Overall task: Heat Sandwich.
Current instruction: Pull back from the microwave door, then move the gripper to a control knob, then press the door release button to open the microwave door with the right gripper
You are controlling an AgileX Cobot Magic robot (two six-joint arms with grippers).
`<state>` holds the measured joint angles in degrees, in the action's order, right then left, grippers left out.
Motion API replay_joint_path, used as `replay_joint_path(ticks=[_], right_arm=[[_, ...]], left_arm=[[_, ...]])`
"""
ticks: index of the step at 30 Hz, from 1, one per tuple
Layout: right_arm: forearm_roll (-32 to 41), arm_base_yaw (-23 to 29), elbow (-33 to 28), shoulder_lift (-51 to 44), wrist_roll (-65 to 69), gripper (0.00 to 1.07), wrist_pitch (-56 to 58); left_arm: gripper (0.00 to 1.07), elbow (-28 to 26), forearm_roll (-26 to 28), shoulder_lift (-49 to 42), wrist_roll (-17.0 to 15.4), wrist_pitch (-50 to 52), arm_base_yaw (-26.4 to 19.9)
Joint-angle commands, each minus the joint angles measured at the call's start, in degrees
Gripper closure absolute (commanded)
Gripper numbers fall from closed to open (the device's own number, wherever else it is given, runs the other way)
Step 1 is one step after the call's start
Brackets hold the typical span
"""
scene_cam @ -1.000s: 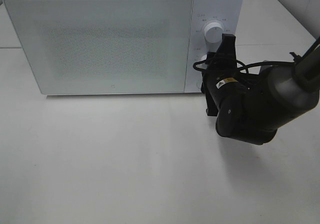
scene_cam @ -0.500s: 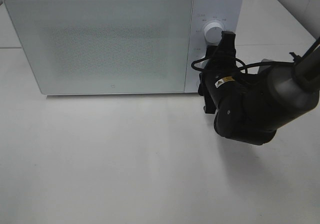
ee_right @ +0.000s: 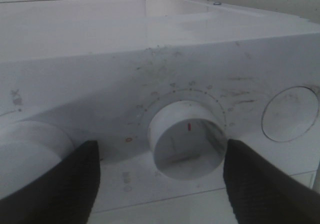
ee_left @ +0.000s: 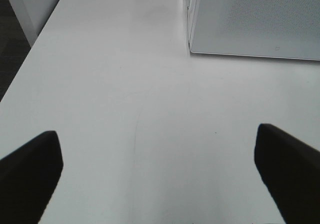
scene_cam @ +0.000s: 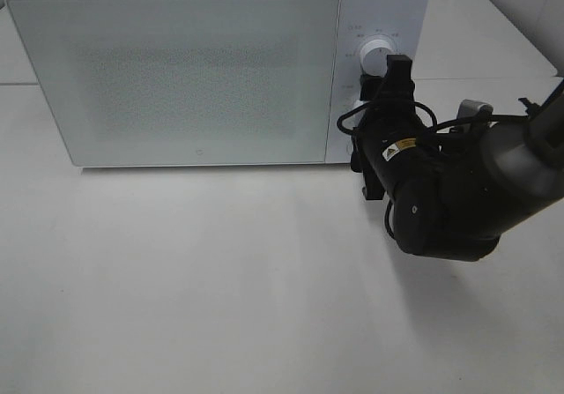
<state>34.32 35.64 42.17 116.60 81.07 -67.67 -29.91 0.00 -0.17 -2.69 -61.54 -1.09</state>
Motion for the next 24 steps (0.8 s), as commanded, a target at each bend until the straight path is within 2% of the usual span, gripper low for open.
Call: replay_joint_path(ticks=[1,11,20,24], right_arm=[[-2.7,-0.1,-1.3,-1.2,1.3,0.38,-2.1],[-3.3,-0.1,-7.6,-5.4,0.9,0.38,0.7],[-6.8,-0.1,-14.7,-12.0,0.5,0.39,5.6],[-11.0,-0.1,-17.4,-15.9,-3.5,0.39,11.3]], left_arm=[[0.06,0.2,0.4,-1.1,0.0,0.5,-0.2],[0.06,0.2,0.4,-1.1,0.0,0.5,-0.2],[0.06,0.2,0.4,-1.1,0.0,0.5,-0.2],[0.06,0.2,0.4,-1.1,0.0,0.5,-0.2]])
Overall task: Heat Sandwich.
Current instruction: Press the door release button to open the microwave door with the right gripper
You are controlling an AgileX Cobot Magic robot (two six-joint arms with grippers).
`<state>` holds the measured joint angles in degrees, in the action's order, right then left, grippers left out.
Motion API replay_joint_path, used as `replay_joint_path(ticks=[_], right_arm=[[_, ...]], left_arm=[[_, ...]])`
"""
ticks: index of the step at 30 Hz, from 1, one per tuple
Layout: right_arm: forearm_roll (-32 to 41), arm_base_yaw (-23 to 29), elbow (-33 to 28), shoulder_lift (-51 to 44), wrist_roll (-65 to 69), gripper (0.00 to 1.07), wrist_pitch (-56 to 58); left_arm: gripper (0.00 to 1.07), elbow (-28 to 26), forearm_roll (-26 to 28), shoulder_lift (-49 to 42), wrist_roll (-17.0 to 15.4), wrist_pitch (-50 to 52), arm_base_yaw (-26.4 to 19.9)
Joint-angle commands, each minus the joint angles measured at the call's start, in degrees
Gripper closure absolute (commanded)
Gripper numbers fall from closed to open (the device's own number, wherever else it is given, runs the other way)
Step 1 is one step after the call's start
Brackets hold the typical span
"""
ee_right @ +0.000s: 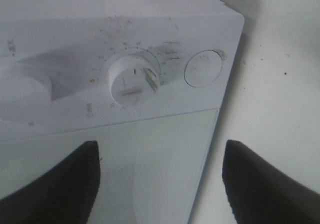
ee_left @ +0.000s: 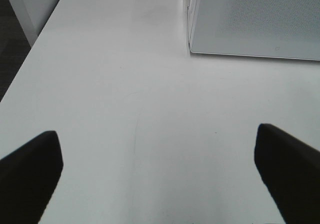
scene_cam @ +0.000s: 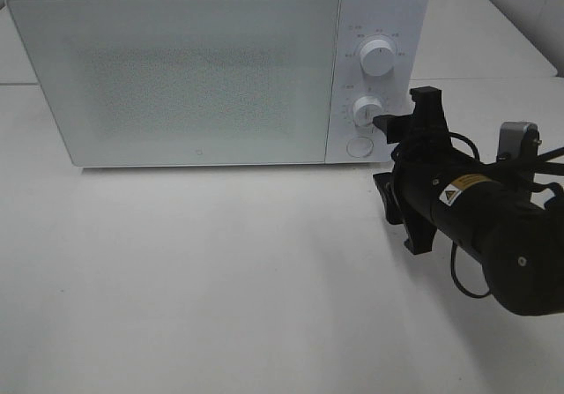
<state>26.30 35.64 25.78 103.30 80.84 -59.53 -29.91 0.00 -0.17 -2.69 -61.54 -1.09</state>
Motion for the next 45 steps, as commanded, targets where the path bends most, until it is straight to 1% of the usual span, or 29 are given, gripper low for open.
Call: replay_joint_path(ticks=[1,4,5,7,9,10,14,15,16,18,19,20,22,24,25,28,29,33,34,36,37,38,41,42,43,45], right_arm=[[-3.0,-0.1,-1.0,-2.6,-3.3,0.39,3.2],[-6.1,-0.2,-1.4,-5.7,-7.0,0.39,11.7],[-6.1,-0.2,-1.4,-5.7,-7.0,0.39,11.7],[-7.4,-0.2,-1.4,-7.9,-10.5,0.39,17.5],[-7.8,-0.2,-1.4,-9.3,-14.3,0.39,21.1],[-7.8,-0.2,-1.4,-9.3,-14.3,0.39,21.1],[-7.6,-0.2,-1.4,-12.6,-25.8,0.39,29.6],[-7.6,-0.2,-1.4,-12.6,-25.8,0.39,29.6],[-7.4,-0.2,-1.4,-13.6,-31.3,0.39,32.8],[-6.9,-0.2,-1.4,-14.6,-36.5,0.39,36.0],[-6.9,-0.2,-1.4,-14.6,-36.5,0.39,36.0],[-6.3,-0.2,-1.4,-15.6,-42.1,0.39,39.7],[-6.2,-0.2,-1.4,-16.6,-48.3,0.39,43.3],[-6.2,-0.2,-1.4,-17.0,-50.8,0.39,44.7],[-6.2,-0.2,-1.4,-17.8,-56.7,0.39,48.0],[-6.3,-0.2,-1.4,-18.7,-64.3,0.39,52.8],[-6.3,-0.2,-1.4,-18.7,-64.3,0.39,52.8],[-6.4,-0.2,-1.3,-21.9,-78.9,0.39,60.7],[-6.4,-0.2,-1.3,-21.9,-78.9,0.39,60.7],[-6.6,-0.2,-0.3,-23.1,-83.0,0.39,64.5],[-6.8,-0.2,1.0,-24.6,-86.6,0.39,69.7],[-6.8,-0.2,1.0,-24.6,-86.6,0.39,69.7],[-7.4,-0.2,3.5,-26.6,-91.7,0.39,76.8],[-8.8,-0.2,5.2,-27.8,-93.4,0.39,81.6],[-8.8,-0.2,5.2,-27.8,-93.4,0.39,81.6],[-10.4,-0.2,6.9,-29.0,-94.4,0.39,86.9]], left_arm=[[0.06,0.2,0.4,-1.1,0.0,0.5,-0.2],[0.06,0.2,0.4,-1.1,0.0,0.5,-0.2],[0.06,0.2,0.4,-1.1,0.0,0.5,-0.2],[0.06,0.2,0.4,-1.1,0.0,0.5,-0.2],[0.06,0.2,0.4,-1.1,0.0,0.5,-0.2],[0.06,0.2,0.4,-1.1,0.0,0.5,-0.2],[0.06,0.2,0.4,-1.1,0.0,0.5,-0.2],[0.06,0.2,0.4,-1.1,0.0,0.5,-0.2],[0.06,0.2,0.4,-1.1,0.0,0.5,-0.2],[0.06,0.2,0.4,-1.1,0.0,0.5,-0.2],[0.06,0.2,0.4,-1.1,0.0,0.5,-0.2],[0.06,0.2,0.4,-1.1,0.0,0.5,-0.2],[0.06,0.2,0.4,-1.1,0.0,0.5,-0.2],[0.06,0.2,0.4,-1.1,0.0,0.5,-0.2],[0.06,0.2,0.4,-1.1,0.0,0.5,-0.2],[0.06,0.2,0.4,-1.1,0.0,0.5,-0.2],[0.06,0.2,0.4,-1.1,0.0,0.5,-0.2],[0.06,0.2,0.4,-1.1,0.0,0.5,-0.2],[0.06,0.2,0.4,-1.1,0.0,0.5,-0.2],[0.06,0.2,0.4,-1.1,0.0,0.5,-0.2],[0.06,0.2,0.4,-1.1,0.0,0.5,-0.2],[0.06,0.2,0.4,-1.1,0.0,0.5,-0.2],[0.06,0.2,0.4,-1.1,0.0,0.5,-0.2],[0.06,0.2,0.4,-1.1,0.0,0.5,-0.2],[0.06,0.2,0.4,-1.1,0.0,0.5,-0.2],[0.06,0.2,0.4,-1.1,0.0,0.5,-0.2]])
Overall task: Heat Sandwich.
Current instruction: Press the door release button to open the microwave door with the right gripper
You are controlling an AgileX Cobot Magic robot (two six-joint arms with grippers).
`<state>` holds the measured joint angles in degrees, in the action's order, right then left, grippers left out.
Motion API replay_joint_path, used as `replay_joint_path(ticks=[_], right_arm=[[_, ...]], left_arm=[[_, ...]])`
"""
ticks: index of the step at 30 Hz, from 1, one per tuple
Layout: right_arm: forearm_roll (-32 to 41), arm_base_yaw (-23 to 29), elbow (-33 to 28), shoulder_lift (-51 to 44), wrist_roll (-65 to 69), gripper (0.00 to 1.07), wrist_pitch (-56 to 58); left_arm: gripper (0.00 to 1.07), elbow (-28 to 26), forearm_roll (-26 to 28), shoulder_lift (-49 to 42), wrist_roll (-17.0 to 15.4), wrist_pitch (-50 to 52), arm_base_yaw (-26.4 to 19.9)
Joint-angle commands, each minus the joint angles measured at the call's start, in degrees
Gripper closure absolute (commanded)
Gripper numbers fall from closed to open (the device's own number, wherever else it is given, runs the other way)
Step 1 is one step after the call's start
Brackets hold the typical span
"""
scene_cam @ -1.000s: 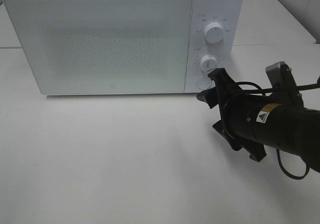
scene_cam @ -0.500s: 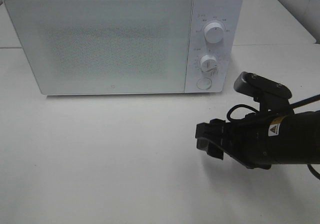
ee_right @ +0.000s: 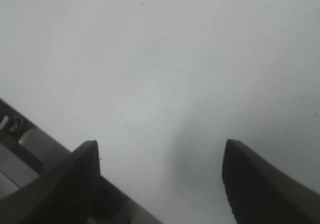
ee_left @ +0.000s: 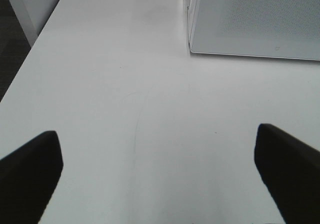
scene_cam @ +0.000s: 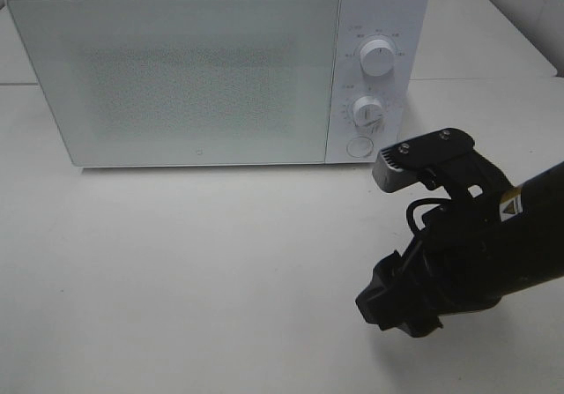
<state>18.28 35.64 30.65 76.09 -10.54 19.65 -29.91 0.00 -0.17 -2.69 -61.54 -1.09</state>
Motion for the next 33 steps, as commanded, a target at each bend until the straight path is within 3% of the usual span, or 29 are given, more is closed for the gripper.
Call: replay_joint_path(ticks=[1,10,18,33], right_arm=[[-4.3,-0.2,3.5,-3.2,-3.1,0.39,12.2],[-7.3,-0.1,7.0,-9.7,-2.6,0.39,26.2],[-7.5,-0.1,7.0,-18.1,-2.6,0.34,28.9],[-23.1,-0.2,6.5,-43.3,12.7,0.3,36.1]], left_arm=[[0.06,0.2,0.4,-1.1,0.0,0.5,-0.2],[0.06,0.2,0.4,-1.1,0.0,0.5,-0.2],[0.06,0.2,0.4,-1.1,0.0,0.5,-0.2],[0.06,0.2,0.4,-1.1,0.0,0.5,-0.2]])
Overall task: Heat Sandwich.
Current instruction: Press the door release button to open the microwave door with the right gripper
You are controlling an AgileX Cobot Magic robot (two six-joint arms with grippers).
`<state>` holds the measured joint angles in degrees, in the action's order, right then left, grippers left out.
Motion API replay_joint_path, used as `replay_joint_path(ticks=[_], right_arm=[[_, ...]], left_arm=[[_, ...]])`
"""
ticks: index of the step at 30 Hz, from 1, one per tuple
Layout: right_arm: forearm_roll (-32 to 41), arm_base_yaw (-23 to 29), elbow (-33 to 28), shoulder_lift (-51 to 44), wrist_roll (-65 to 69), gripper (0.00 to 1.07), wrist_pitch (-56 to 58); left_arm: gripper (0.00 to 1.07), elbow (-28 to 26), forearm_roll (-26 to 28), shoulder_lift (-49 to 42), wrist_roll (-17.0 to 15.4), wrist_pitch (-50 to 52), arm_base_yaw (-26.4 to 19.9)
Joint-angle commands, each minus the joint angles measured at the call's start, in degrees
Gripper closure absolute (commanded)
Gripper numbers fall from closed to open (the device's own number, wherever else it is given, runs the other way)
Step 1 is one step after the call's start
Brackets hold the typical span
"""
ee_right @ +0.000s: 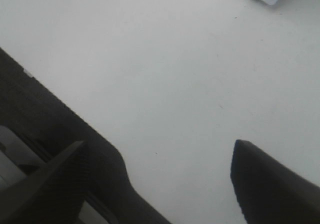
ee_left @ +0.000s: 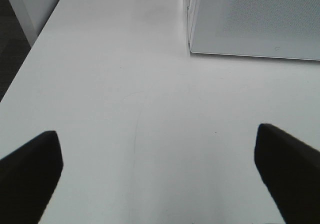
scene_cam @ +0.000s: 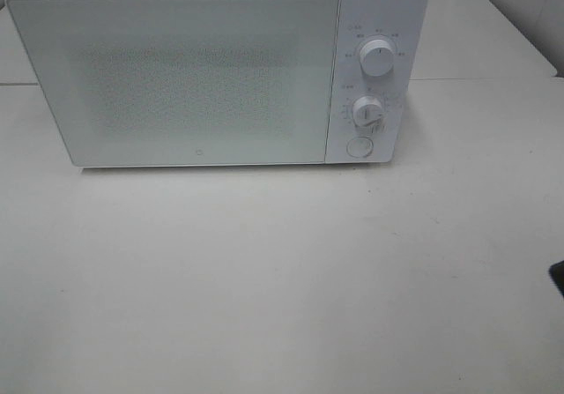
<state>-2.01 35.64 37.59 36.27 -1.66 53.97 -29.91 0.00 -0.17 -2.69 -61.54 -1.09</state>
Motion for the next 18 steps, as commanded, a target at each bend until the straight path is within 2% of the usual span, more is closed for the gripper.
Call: replay_joint_path(ticks=[1,8,11,12,13,16,18], right_arm=[[-3.6,-0.2,-0.8,-4.8,4.6,0.3,2.1],[-5.2,-1.0,-4.9,-12.2,7.8,0.31,3.5],[-5.2,-5.7,-8.3,-16.9,7.7,0.31,3.5],[-5.2,-5.7,-8.3,-16.9,7.7,0.31,3.5],[-5.0,-8.8,-8.9,-19.3,7.3,0.31,3.3],[-5.1,-11.3,-8.9,-21.3,7.2,0.31,3.3],[-5.2,-15.2,-8.9,-24.4,7.0,0.31,3.3]], left_arm=[[0.06,0.2,0.4,-1.1,0.0,0.5,-0.2],[0.06,0.2,0.4,-1.1,0.0,0.5,-0.2],[0.06,0.2,0.4,-1.1,0.0,0.5,-0.2],[0.06,0.2,0.4,-1.1,0.0,0.5,-0.2],[0.06,0.2,0.4,-1.1,0.0,0.5,-0.2],[0.06,0.2,0.4,-1.1,0.0,0.5,-0.2],[0.06,0.2,0.4,-1.1,0.0,0.5,-0.2]])
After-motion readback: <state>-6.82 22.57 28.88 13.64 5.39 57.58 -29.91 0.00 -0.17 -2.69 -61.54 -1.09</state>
